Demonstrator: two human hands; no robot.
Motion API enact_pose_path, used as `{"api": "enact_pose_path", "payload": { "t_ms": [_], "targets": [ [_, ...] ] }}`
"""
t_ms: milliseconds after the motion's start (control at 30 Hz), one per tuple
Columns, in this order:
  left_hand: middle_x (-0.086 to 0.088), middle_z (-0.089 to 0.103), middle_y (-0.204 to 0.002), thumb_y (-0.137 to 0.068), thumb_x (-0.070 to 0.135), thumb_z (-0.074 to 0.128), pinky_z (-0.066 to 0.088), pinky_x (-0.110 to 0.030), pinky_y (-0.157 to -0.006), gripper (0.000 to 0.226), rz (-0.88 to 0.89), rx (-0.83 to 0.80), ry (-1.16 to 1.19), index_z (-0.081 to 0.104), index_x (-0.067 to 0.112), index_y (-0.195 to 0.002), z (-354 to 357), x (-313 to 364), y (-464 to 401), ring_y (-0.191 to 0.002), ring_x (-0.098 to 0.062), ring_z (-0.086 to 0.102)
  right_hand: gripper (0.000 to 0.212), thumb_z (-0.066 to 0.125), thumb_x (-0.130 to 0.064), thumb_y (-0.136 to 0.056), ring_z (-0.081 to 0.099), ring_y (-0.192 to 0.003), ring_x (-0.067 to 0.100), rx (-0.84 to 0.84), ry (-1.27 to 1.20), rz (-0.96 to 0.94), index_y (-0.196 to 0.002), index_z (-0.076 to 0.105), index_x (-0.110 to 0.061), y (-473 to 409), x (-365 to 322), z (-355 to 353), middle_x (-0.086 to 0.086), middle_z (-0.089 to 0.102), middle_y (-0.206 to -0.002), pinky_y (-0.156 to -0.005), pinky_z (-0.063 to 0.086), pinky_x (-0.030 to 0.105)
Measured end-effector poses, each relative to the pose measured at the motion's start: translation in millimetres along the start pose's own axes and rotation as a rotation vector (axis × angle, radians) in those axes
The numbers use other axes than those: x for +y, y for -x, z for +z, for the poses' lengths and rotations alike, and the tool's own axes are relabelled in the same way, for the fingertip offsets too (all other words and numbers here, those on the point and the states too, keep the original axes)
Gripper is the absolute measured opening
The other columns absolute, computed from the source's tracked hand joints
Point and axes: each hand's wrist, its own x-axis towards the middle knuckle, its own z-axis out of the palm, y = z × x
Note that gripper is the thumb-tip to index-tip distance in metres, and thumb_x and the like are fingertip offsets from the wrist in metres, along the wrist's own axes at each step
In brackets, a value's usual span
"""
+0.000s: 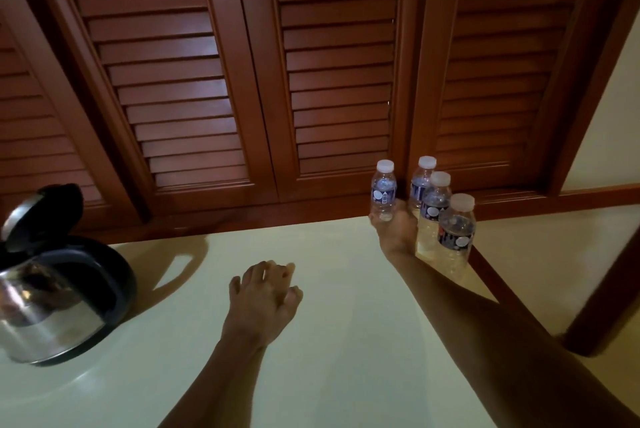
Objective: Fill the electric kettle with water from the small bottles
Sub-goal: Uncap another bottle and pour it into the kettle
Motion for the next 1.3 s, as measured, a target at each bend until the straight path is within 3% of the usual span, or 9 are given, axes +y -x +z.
{"api": "enact_pose_path", "payload": {
  "t_ms": [133, 267, 367, 467, 567, 733, 967, 1167, 1300],
  "targets": [
    [0.003, 0.051, -0.141, -0.084, 0.06, 0.018, 0.033, -0.049, -0.108, 0.067, -0.011, -0.029, 0.036, 0.046, 0.036, -0.139, -2, 0, 0, -0.135, -0.019, 0.041, 0.035, 0.074, -0.025, -0.078, 0.064, -0.09, 0.034, -0.009, -0.023, 0.049, -0.103, 0.061, -0.005, 7, -3, -7, 0.015, 0.068, -0.098, -0.07, 0.039, 0.026],
    [0.002, 0.051, -0.141, -0.082, 0.06, 0.019, 0.032, -0.049, -0.108, 0.068, -0.006, -0.044, 0.048, 0.048, 0.035, -0.138, -8, 1, 2, -0.134, -0.019, 0.041, 0.044, 0.08, -0.02, -0.073, 0.065, -0.094, 0.034, -0.004, -0.077, 0.074, -0.108, 0.059, -0.003, 23, -3, -14, 0.018, 0.068, -0.105, -0.076, 0.051, 0.034],
    [0.002, 0.057, -0.134, -0.087, 0.054, 0.029, 0.033, -0.048, -0.105, 0.058, 0.003, -0.038, 0.097, 0.054, 0.03, -0.133, -15, 4, 5, -0.129, -0.019, 0.046, 0.051, 0.079, -0.021, -0.075, 0.063, -0.1, 0.036, -0.012, -0.03, 0.085, -0.116, 0.056, 0.0, 44, -7, -23, 0.02, 0.065, -0.112, -0.08, 0.052, 0.038],
    [0.002, 0.068, -0.107, -0.086, 0.047, 0.04, 0.04, -0.042, -0.098, 0.043, 0.014, -0.016, 0.201, 0.066, 0.02, -0.107, -24, 1, 13, -0.111, -0.018, 0.058, 0.055, 0.074, -0.025, -0.079, 0.059, -0.11, 0.033, -0.088, 0.021, 0.027, -0.123, 0.053, 0.0, 74, -13, -30, 0.02, 0.062, -0.12, -0.089, 0.048, 0.037],
    [0.0, 0.069, -0.083, -0.082, 0.033, 0.052, 0.054, -0.039, -0.082, 0.024, -0.041, -0.004, 0.447, 0.065, 0.012, -0.081, -29, -5, 20, -0.081, -0.019, 0.066, 0.044, 0.072, -0.023, -0.08, 0.058, -0.11, 0.029, -0.21, 0.007, -0.064, -0.116, 0.059, -0.002, 102, -19, -35, 0.016, 0.063, -0.117, -0.094, 0.043, 0.03],
    [0.004, 0.069, -0.12, -0.088, 0.028, 0.06, 0.048, -0.023, -0.097, 0.03, 0.054, -0.09, 0.48, 0.07, 0.016, -0.113, -47, -50, 62, -0.108, -0.014, 0.065, 0.025, 0.071, -0.025, -0.08, 0.062, -0.101, 0.023, -0.417, 0.13, -0.278, -0.096, 0.069, -0.006, 177, -60, -28, 0.008, 0.07, -0.104, -0.086, 0.043, 0.025],
    [0.009, 0.071, -0.105, -0.089, 0.022, 0.063, 0.051, -0.024, -0.091, 0.025, 0.087, -0.099, 0.474, 0.07, 0.017, -0.113, -99, -167, 153, -0.093, -0.011, 0.067, 0.027, 0.064, -0.035, -0.082, 0.055, -0.102, 0.015, -0.518, 0.254, -0.504, -0.094, 0.068, -0.011, 286, -139, 18, -0.001, 0.066, -0.11, -0.086, 0.042, 0.025],
    [0.005, 0.067, -0.124, -0.09, 0.029, 0.064, 0.049, -0.029, -0.097, 0.03, 0.055, -0.041, 0.383, 0.069, 0.017, -0.117, -137, -277, 227, -0.111, -0.016, 0.064, 0.037, 0.049, -0.049, -0.076, 0.048, -0.099, 0.01, -0.695, 0.235, -0.678, -0.089, 0.064, -0.017, 376, -205, 76, -0.008, 0.06, -0.103, -0.087, 0.044, 0.029],
    [-0.001, 0.066, -0.128, -0.091, 0.027, 0.064, 0.048, -0.029, -0.098, 0.029, -0.059, 0.002, 0.364, 0.071, 0.013, -0.116, -164, -351, 260, -0.114, -0.018, 0.063, 0.026, 0.061, -0.04, -0.078, 0.049, -0.095, 0.009, -0.744, 0.157, -0.766, -0.088, 0.065, -0.016, 424, -256, 114, -0.008, 0.06, -0.097, -0.084, 0.044, 0.028]
  ]
}}
